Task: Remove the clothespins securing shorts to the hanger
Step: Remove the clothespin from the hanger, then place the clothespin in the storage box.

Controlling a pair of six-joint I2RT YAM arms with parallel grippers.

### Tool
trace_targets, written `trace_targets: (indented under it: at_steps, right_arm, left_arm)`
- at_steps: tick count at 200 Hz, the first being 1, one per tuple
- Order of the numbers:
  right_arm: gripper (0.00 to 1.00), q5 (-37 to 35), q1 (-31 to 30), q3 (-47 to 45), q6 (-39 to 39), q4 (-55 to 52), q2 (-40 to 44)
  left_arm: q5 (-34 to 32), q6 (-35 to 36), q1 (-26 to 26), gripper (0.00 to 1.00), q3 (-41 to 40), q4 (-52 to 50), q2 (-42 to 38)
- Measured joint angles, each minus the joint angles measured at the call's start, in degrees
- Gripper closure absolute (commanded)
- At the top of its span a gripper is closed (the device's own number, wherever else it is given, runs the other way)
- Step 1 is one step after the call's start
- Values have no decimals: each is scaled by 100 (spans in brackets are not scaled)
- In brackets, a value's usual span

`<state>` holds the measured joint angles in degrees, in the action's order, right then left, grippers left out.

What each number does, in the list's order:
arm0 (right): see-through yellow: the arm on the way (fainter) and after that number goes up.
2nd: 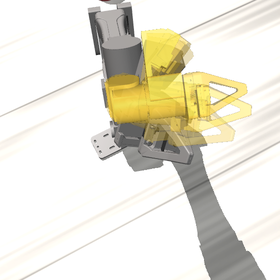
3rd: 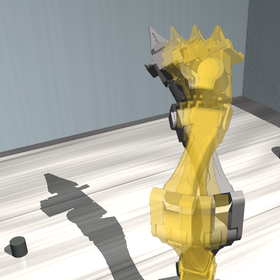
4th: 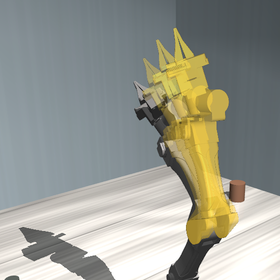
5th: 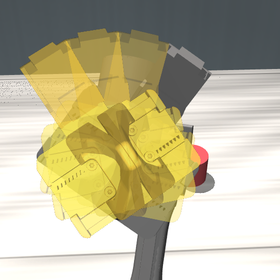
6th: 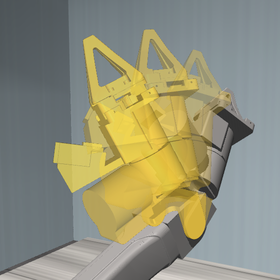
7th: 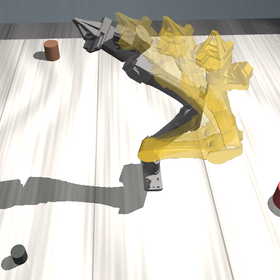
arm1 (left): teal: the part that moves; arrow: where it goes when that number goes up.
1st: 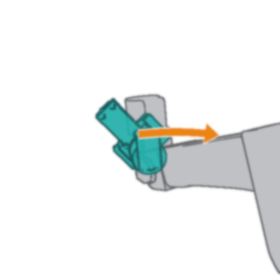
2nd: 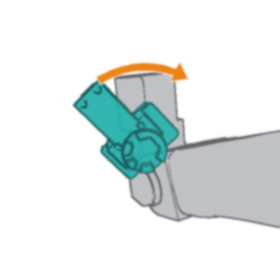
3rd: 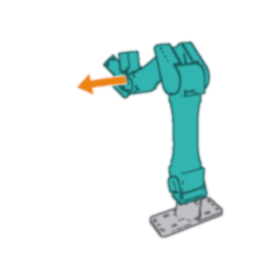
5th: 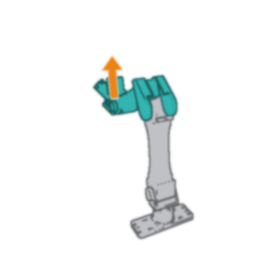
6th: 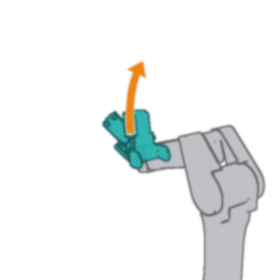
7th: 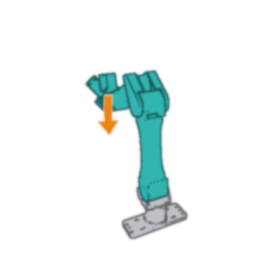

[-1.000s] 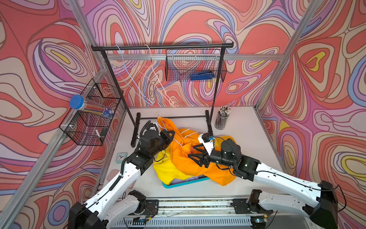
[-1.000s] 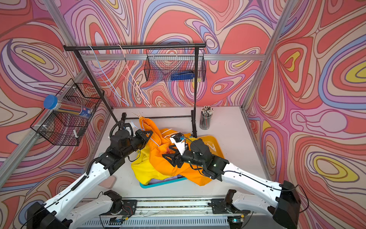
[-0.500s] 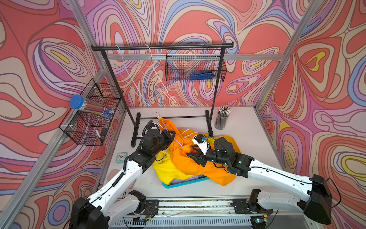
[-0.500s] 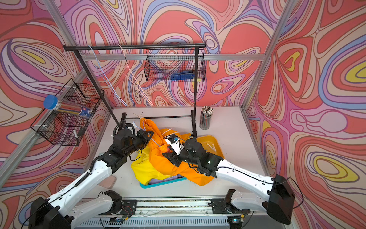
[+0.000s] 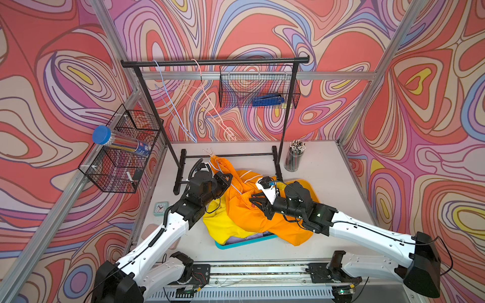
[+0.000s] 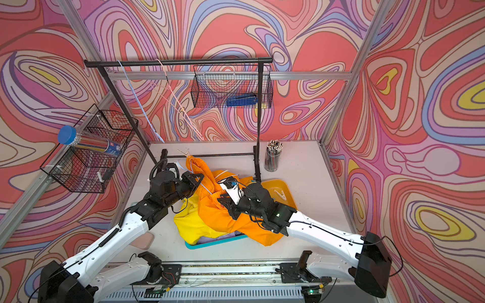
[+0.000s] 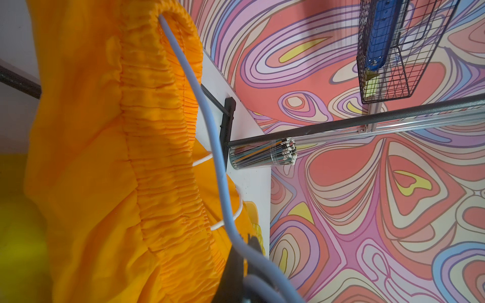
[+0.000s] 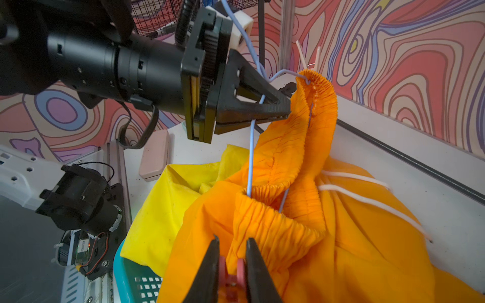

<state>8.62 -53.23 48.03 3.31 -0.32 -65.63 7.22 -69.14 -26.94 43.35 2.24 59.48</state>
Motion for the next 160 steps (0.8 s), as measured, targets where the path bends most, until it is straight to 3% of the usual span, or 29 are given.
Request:
trace_targets:
  at_steps: [49, 130, 160]
  right_arm:
    - [80, -645, -7, -26, 85, 37, 538]
    - [82, -4028, -2, -422, 824, -588, 1093]
    - [81, -4614, 365, -426, 1434, -1285, 822]
  left_arm:
    - [-2, 15, 0, 100, -120, 13, -85]
    - [195, 240, 4, 100, -264, -31, -162]
    - [354, 444, 4, 100, -264, -223, -286]
